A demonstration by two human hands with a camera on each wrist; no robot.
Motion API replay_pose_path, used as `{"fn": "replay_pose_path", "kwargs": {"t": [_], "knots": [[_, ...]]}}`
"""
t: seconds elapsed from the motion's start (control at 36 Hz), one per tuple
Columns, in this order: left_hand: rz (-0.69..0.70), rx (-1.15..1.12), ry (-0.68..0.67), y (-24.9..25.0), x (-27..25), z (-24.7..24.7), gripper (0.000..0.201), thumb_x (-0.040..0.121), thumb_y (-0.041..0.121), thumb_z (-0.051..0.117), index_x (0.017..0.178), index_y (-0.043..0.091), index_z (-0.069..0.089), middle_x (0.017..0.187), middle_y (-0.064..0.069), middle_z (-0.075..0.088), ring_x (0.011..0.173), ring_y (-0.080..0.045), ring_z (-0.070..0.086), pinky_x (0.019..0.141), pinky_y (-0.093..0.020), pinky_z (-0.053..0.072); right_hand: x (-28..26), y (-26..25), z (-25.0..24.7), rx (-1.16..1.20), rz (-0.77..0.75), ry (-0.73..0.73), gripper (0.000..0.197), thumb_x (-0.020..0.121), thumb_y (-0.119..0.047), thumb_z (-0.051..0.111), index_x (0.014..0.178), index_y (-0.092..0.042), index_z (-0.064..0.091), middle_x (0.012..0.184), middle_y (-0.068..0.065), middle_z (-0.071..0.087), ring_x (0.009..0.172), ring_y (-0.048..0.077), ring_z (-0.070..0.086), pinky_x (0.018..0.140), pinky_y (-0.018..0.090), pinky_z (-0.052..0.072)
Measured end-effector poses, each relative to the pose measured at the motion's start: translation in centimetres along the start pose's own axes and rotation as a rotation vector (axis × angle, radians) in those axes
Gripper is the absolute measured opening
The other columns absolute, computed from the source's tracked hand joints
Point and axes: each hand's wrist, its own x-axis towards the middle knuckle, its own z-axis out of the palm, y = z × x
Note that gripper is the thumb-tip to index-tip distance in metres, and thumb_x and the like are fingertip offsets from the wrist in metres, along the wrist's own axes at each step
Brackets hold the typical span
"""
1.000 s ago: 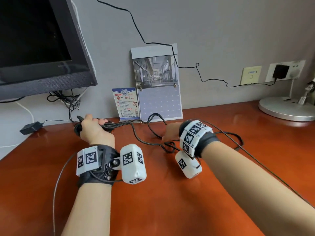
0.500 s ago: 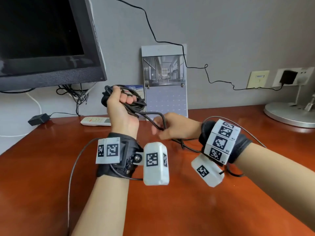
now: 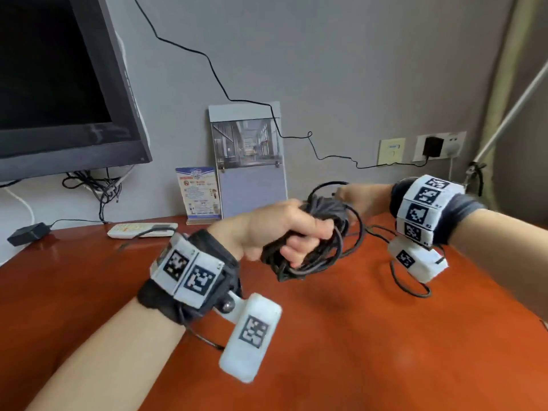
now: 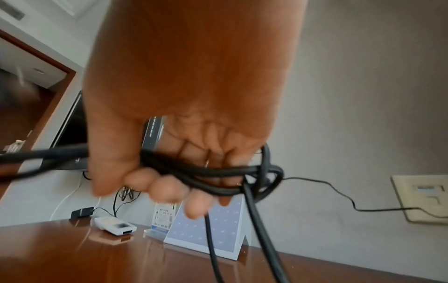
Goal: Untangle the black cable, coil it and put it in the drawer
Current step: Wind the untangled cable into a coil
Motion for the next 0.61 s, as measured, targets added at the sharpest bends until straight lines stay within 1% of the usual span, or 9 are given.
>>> {"fn": "replay_pose_path", "kwargs": {"t": [0.03, 0.06, 0.14, 0.22, 0.31, 0.39, 0.5, 0.56, 0.61], "knots": [[-0.058, 0.156, 0.072, 0.0, 0.3, 0.7, 0.033, 0.088, 0.012, 0.056, 0.06, 0.018, 0.039, 0.045, 0.004, 0.029, 0.037, -0.007, 0.024, 0.045, -0.023, 0.019, -0.7, -0.1, -0.4, -0.053, 0.045, -0.008, 0.023, 0.078, -0.024, 0.066, 0.061, -0.011, 0.057, 0.064, -0.001, 0.06, 0.063, 0.01, 0.052, 0.054, 0.01, 0.039], [-0.116, 0.301, 0.117, -0.2, 0.6, 1.2, 0.034, 0.09, 0.012, 0.058, 0.062, 0.017, 0.039, 0.048, 0.003, 0.03, 0.04, -0.008, 0.024, 0.044, -0.022, 0.02, -1.1, -0.1, -0.6, -0.099, 0.09, -0.004, 0.025, 0.081, -0.023, 0.065, 0.061, -0.01, 0.057, 0.062, -0.003, 0.061, 0.059, 0.008, 0.052, 0.054, 0.012, 0.04], [-0.244, 0.741, 0.213, -0.6, 1.7, 2.2, 0.026, 0.09, 0.025, 0.06, 0.071, 0.016, 0.044, 0.059, 0.002, 0.044, 0.047, -0.011, 0.04, 0.049, -0.022, 0.035, -2.5, 0.3, -1.3, -0.175, 0.103, -0.017, 0.021, 0.086, -0.026, 0.059, 0.078, -0.008, 0.065, 0.069, -0.005, 0.067, 0.069, 0.009, 0.057, 0.071, 0.027, 0.045], [-0.301, 1.094, 0.331, -1.0, 2.4, 2.3, 0.027, 0.087, 0.036, 0.058, 0.073, 0.015, 0.047, 0.068, 0.002, 0.048, 0.059, -0.017, 0.045, 0.054, -0.027, 0.035, -3.0, 0.1, -1.6, -0.25, 0.139, -0.065, 0.026, 0.087, -0.027, 0.053, 0.08, -0.007, 0.069, 0.078, -0.002, 0.072, 0.073, 0.008, 0.061, 0.074, 0.024, 0.044], [-0.306, 1.309, 0.432, -1.9, 3.3, 2.4, 0.022, 0.087, 0.034, 0.053, 0.076, 0.016, 0.05, 0.072, 0.003, 0.05, 0.067, -0.019, 0.048, 0.057, -0.028, 0.035, -3.9, 0.1, -1.8, -0.379, 0.175, -0.042, 0.031, 0.088, -0.03, 0.051, 0.08, -0.007, 0.07, 0.076, -0.001, 0.073, 0.067, 0.006, 0.059, 0.077, 0.026, 0.047], [-0.284, 1.374, 0.579, -2.5, 3.8, 1.6, 0.021, 0.088, 0.035, 0.053, 0.077, 0.017, 0.053, 0.077, 0.004, 0.056, 0.076, -0.021, 0.054, 0.065, -0.028, 0.037, -4.7, 0.3, -2.0, -0.416, 0.178, 0.018, 0.023, 0.089, -0.03, 0.048, 0.08, -0.015, 0.063, 0.075, -0.007, 0.072, 0.071, 0.007, 0.057, 0.076, 0.028, 0.047], [-0.197, 1.315, 0.86, -2.4, 3.9, -0.3, 0.022, 0.091, 0.039, 0.052, 0.089, 0.019, 0.058, 0.103, -0.004, 0.066, 0.099, -0.028, 0.06, 0.075, -0.03, 0.041, -5.4, 0.3, -1.6, -0.261, 0.163, 0.137, 0.021, 0.09, -0.028, 0.045, 0.075, -0.018, 0.057, 0.065, -0.007, 0.066, 0.071, 0.014, 0.058, 0.07, 0.03, 0.046], [-0.137, 1.118, 0.994, -2.1, 4.4, -1.1, 0.029, 0.09, 0.042, 0.053, 0.086, 0.014, 0.056, 0.099, -0.006, 0.064, 0.096, -0.03, 0.059, 0.074, -0.032, 0.042, -4.9, -0.3, -0.5, -0.199, 0.13, 0.249, 0.024, 0.092, -0.025, 0.043, 0.07, -0.018, 0.051, 0.063, -0.005, 0.06, 0.07, 0.018, 0.057, 0.067, 0.03, 0.044], [-0.004, 0.72, 1.054, -1.8, 5.4, -1.4, 0.034, 0.086, 0.044, 0.057, 0.069, 0.015, 0.049, 0.078, -0.006, 0.059, 0.076, -0.027, 0.057, 0.068, -0.032, 0.041, -4.3, -1.2, 0.7, -0.145, 0.108, 0.374, 0.031, 0.094, -0.026, 0.043, 0.063, -0.021, 0.041, 0.069, 0.0, 0.054, 0.075, 0.024, 0.053, 0.065, 0.03, 0.04]]}}
